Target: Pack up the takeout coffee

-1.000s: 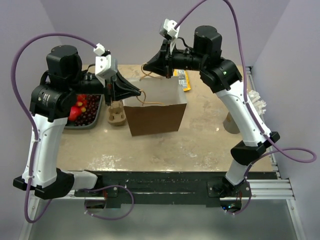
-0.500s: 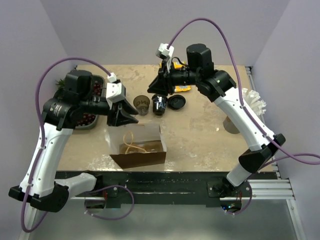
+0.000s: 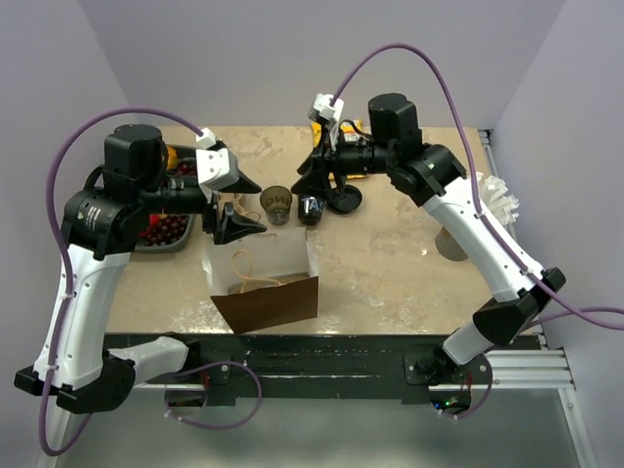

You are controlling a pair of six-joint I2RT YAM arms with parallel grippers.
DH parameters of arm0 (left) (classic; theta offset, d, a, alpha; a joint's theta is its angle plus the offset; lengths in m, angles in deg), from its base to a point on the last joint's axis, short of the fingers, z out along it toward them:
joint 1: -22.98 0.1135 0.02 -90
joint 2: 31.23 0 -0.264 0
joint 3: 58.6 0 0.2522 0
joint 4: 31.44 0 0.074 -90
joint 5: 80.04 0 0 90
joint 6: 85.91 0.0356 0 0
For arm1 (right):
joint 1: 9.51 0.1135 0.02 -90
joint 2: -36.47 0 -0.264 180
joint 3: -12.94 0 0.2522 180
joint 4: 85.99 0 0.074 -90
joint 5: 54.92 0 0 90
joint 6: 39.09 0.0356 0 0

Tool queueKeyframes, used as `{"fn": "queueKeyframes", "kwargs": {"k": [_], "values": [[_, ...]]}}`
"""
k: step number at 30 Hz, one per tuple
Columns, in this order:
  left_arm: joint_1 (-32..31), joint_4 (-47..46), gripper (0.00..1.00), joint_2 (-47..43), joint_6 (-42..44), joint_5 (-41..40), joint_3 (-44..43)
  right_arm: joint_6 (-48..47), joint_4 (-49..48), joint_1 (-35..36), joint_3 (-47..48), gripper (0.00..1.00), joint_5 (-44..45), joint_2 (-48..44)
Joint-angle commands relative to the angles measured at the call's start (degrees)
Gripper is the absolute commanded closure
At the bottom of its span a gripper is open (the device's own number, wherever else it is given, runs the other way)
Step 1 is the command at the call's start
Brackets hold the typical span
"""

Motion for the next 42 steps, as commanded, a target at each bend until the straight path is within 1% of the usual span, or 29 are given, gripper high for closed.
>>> {"fn": "queueKeyframes", "kwargs": {"k": [1,3,4,5,8,12,15,18,21,23,24,25,26,29,30,32,33,34,35,36,38,39,40,42], "values": [[0.39,-1.76,0.23,-0.64,-1.65,-11.31,-1.3,-2.67,0.97,-0.1,-3.85,0.45,0.77,-5.02],[0.39,0.06,0.2,0.23,-0.43,-12.66,-1.99,-2.94,1.58,-0.01,-5.17,0.44,1.29,-6.25],[0.39,2.43,0.2,0.93,2.89,-12.31,-2.43,-3.29,1.85,-0.01,-5.35,0.44,1.64,-6.6],[0.39,7.5,0.2,2.85,4.22,-11.87,-2.96,-3.64,2.37,-0.1,-5.61,0.43,2.17,-6.87],[0.39,13.24,0.21,5.59,6.96,-12.4,-2.01,-4.52,2.99,-0.01,-6.23,0.43,2.96,-7.66],[0.39,12.65,0.21,4.98,8.1,-14.5,3.53,-4.78,2.9,-0.1,-7.46,0.42,2.96,-8.71],[0.39,10.28,0.23,4.72,6.96,-17.31,7.48,-4.87,2.99,-0.1,-8.77,0.42,3.05,-9.94],[0.39,7.82,0.26,4.45,6.08,-17.58,10.48,-4.78,2.99,-0.01,-10.18,0.42,3.05,-11.26],[0.39,7.72,0.35,5.42,6.95,-15.92,11.71,-4.78,3.34,-0.01,-11.15,0.42,3.05,-12.05],[0.39,9.47,0.39,6.21,8.53,-13.64,12.32,-5.05,3.78,-0.01,-11.24,0.42,3.05,-12.58],[0.39,10.0,0.45,6.3,9.85,-13.11,12.68,-5.13,4.04,-0.01,-11.41,0.42,3.23,-12.67],[0.39,10.88,0.47,6.3,10.38,-12.58,13.29,-5.22,4.05,-0.1,-11.67,0.42,3.23,-12.93],[0.39,11.15,0.49,6.3,10.91,-12.31,13.56,-5.22,3.96,-0.1,-11.85,0.42,3.23,-13.2],[0.39,12.82,0.58,6.39,12.06,-12.48,14.17,-4.87,3.52,-0.01,-12.73,0.42,3.4,-13.9],[0.39,13.26,0.64,6.39,12.41,-12.49,14.35,-4.96,3.26,-0.01,-13.08,0.42,3.58,-13.99],[0.39,13.26,0.68,6.13,12.15,-12.66,14.79,-4.87,3.17,-0.1,-13.26,0.42,3.84,-14.16],[0.39,13.26,0.74,5.95,12.06,-12.49,14.79,-4.96,3.17,-0.1,-13.35,0.42,4.19,-14.25],[0.39,13.17,0.78,5.6,11.89,-12.31,14.53,-4.96,3.17,-0.1,-13.26,0.42,4.45,-14.25],[0.39,13.17,0.81,5.51,11.62,-11.79,14.09,-5.13,3.17,-0.1,-13.35,0.42,5.76,-14.34],[0.39,13.26,0.89,5.25,11.01,-11.52,13.65,-5.31,3.08,-0.1,-13.52,0.43,6.82,-14.6],[0.39,13.17,0.94,4.81,10.74,-10.56,11.72,-6.1,2.91,-0.01,-13.96,0.44,10.06,-15.04],[0.39,12.91,0.98,4.02,9.96,-10.12,11.1,-6.36,2.64,-0.1,-14.66,0.44,13.56,-15.3],[0.3,12.39,1.0,3.49,9.86,-9.68,10.14,-7.06,2.55,-0.01,-14.93,0.44,15.43,-15.39],[0.3,10.38,1.0,1.48,8.2,-8.79,9.43,-8.12,2.38,-0.1,-15.45,0.44,19.37,-15.4]]}}
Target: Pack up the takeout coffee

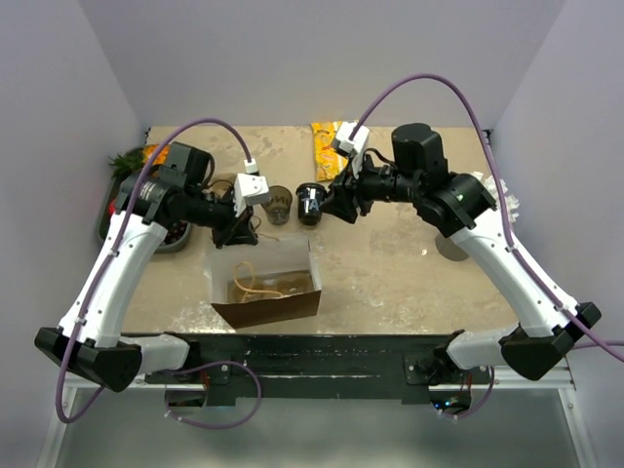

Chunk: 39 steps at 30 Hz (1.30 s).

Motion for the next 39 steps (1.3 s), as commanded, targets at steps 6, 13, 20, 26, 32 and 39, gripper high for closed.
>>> {"fn": "queueKeyframes", "kwargs": {"k": [6,13,20,26,32,39], "values": [[-2.3,-6.17,1.0,-9.34,-3.07,0.38,-4.51,-4.99,-2.15,-0.01,-2.15,0.45,15.1,-0.05],[-9.25,-14.35,1.0,-18.67,-3.86,-8.51,9.81,-5.34,-2.68,-0.1,-3.2,0.45,15.54,2.06],[-9.61,-16.37,1.0,-22.97,-8.33,-4.47,18.7,-5.6,-3.56,-0.1,-5.75,0.45,15.63,1.8],[-9.52,-15.76,1.0,-25.35,-7.64,-1.13,18.09,-5.78,-3.91,-0.1,-7.77,0.45,15.72,0.22],[-9.34,-15.5,1.0,-22.64,-9.92,-5.69,15.28,-4.65,-2.85,-0.1,-8.4,0.44,12.46,2.32],[-9.34,-15.41,1.0,-19.38,-10.19,-11.23,14.31,-5.78,-2.86,-2.03,-0.05,0.47,7.99,16.29]]}}
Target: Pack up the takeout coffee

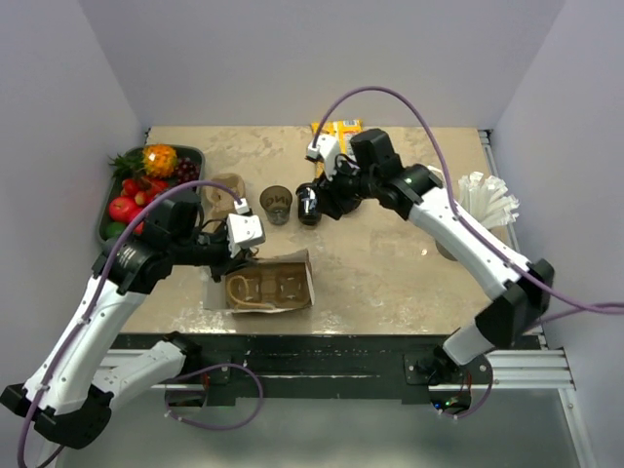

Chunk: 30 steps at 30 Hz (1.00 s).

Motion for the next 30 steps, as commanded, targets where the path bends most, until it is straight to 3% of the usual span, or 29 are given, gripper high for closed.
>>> {"fn": "queueKeyframes", "kwargs": {"k": [1,4,7,9,12,15,19,30], "values": [[-0.05,-1.36,0.91,2.06,-0.94,-5.72,-1.95,-1.28,-0.83,-2.86,7.86,0.47,-7.66,8.93],[0.38,-2.24,0.53,5.14,-0.94,-7.14,-3.88,0.91,0.76,-7.87,14.27,0.44,-11.8,17.8],[3.53,-1.02,0.34,9.26,-1.03,-3.74,-8.7,3.11,-2.04,-11.21,17.98,0.37,-14.7,24.58],[4.16,1.62,0.3,12.6,0.19,-3.71,-13.62,3.99,-4.94,-12.1,20.0,0.34,-15.24,29.31],[5.74,1.28,0.19,15.77,0.73,-7.05,-18.03,3.91,-4.17,-12.98,27.2,0.22,-18.13,37.23],[8.64,0.75,0.18,19.37,-0.32,-7.14,-22.42,3.11,-3.19,-13.77,33.28,0.2,-21.03,42.77],[11.37,-1.36,0.18,23.68,-2.35,-5.13,-26.11,3.82,-8.55,-14.56,33.02,0.2,-23.59,45.07],[13.22,-2.5,0.18,30.36,-3.14,-4.33,-30.77,0.84,-9.26,-14.56,31.62,0.23,-25.88,47.88]]}}
